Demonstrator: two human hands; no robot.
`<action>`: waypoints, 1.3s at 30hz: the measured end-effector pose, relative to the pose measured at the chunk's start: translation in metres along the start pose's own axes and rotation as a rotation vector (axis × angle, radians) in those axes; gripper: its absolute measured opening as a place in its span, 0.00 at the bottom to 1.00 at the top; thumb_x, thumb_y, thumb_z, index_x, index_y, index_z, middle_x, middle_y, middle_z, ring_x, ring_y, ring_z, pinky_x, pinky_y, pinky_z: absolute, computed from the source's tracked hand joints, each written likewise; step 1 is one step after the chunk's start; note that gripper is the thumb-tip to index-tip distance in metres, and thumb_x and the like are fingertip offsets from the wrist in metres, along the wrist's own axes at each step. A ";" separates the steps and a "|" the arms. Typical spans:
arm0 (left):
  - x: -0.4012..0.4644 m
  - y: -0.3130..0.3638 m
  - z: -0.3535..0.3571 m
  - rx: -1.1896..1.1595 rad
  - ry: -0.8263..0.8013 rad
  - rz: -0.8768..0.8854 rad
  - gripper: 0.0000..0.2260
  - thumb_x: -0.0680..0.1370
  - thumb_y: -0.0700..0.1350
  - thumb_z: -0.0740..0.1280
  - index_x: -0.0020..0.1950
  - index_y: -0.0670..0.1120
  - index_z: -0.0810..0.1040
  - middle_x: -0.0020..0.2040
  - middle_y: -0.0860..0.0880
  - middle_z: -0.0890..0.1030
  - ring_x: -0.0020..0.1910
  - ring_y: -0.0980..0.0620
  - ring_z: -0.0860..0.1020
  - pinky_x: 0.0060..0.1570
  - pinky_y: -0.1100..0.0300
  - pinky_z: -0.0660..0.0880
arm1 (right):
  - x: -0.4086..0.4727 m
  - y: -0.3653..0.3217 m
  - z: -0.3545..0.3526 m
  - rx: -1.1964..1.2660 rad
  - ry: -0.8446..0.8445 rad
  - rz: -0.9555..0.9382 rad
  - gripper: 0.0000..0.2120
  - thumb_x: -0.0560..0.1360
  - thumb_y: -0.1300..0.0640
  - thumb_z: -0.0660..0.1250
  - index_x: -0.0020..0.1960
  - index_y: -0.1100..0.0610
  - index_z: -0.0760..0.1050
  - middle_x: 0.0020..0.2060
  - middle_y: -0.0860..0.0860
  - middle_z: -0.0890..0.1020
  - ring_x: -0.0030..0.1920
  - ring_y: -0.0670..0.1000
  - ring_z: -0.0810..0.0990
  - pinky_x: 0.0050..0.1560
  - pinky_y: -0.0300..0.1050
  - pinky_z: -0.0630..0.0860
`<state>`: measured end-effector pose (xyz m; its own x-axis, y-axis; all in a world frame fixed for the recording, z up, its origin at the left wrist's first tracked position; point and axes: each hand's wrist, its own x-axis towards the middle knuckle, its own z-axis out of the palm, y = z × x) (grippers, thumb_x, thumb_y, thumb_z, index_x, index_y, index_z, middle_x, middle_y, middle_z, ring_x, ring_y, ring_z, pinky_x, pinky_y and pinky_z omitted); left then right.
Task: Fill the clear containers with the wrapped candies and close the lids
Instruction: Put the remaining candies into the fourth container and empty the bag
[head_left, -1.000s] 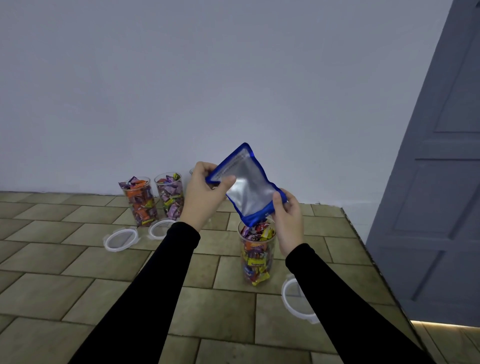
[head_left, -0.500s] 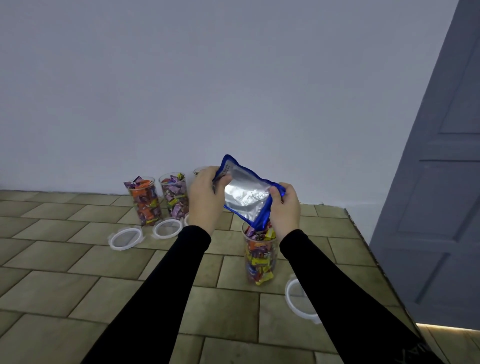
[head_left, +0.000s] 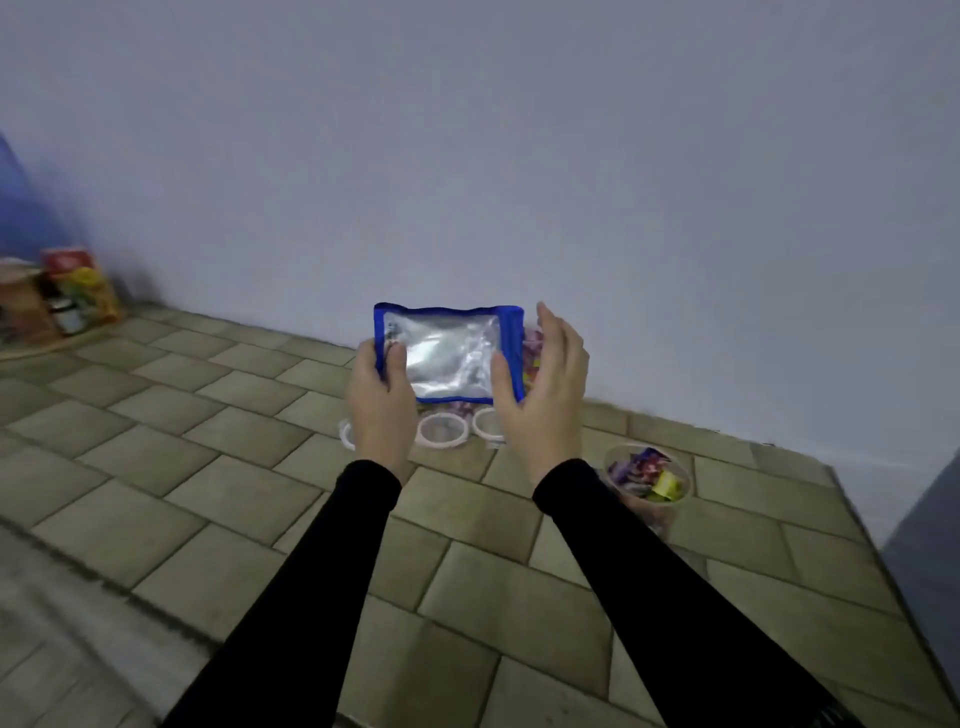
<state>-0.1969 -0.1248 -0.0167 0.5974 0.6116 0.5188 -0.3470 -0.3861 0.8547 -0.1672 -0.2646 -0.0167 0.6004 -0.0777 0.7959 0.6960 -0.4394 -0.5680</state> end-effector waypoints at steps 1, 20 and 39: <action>0.004 -0.007 -0.022 0.021 0.053 -0.020 0.08 0.83 0.46 0.59 0.47 0.44 0.71 0.36 0.51 0.71 0.34 0.55 0.69 0.34 0.68 0.66 | -0.006 -0.009 0.022 0.029 -0.056 -0.007 0.26 0.76 0.49 0.62 0.71 0.60 0.66 0.63 0.55 0.70 0.63 0.56 0.72 0.64 0.56 0.72; -0.090 -0.188 -0.422 0.493 0.918 -0.577 0.10 0.83 0.43 0.56 0.51 0.37 0.70 0.43 0.41 0.75 0.41 0.43 0.74 0.41 0.54 0.66 | -0.238 -0.177 0.324 -0.188 -1.332 -0.267 0.26 0.77 0.47 0.60 0.73 0.55 0.62 0.72 0.55 0.63 0.72 0.56 0.60 0.69 0.60 0.57; -0.195 -0.270 -0.392 0.372 0.930 -1.168 0.06 0.79 0.37 0.59 0.55 0.39 0.70 0.53 0.36 0.77 0.55 0.37 0.76 0.52 0.53 0.70 | -0.255 -0.172 0.333 -0.273 -1.275 -0.372 0.23 0.79 0.54 0.56 0.73 0.56 0.61 0.73 0.56 0.61 0.74 0.58 0.55 0.70 0.65 0.57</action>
<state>-0.5027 0.1312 -0.3417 -0.2978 0.8326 -0.4669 0.2577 0.5411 0.8005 -0.3083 0.1291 -0.1916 0.4431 0.8944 0.0605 0.8854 -0.4261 -0.1860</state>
